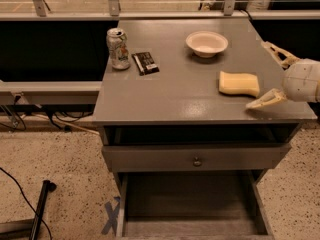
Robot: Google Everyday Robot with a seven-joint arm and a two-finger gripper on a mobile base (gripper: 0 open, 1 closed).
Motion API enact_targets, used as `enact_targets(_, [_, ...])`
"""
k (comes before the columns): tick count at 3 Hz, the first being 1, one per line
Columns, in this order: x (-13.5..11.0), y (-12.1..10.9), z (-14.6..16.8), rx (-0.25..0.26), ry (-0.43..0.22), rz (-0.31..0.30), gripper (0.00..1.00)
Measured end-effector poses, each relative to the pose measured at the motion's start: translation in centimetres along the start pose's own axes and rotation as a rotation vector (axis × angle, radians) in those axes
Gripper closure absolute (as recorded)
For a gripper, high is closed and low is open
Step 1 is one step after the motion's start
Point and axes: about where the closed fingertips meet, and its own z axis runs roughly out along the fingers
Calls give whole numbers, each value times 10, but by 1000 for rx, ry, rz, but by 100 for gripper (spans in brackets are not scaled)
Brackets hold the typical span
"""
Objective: Pick sponge from middle drawer and place on counter
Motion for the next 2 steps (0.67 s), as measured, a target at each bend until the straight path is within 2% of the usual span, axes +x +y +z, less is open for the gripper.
enact_targets(1, [-19,-22,-33,52,-12,-43,0])
enact_targets(2, [-38,-45,-79,122,33,-52,0])
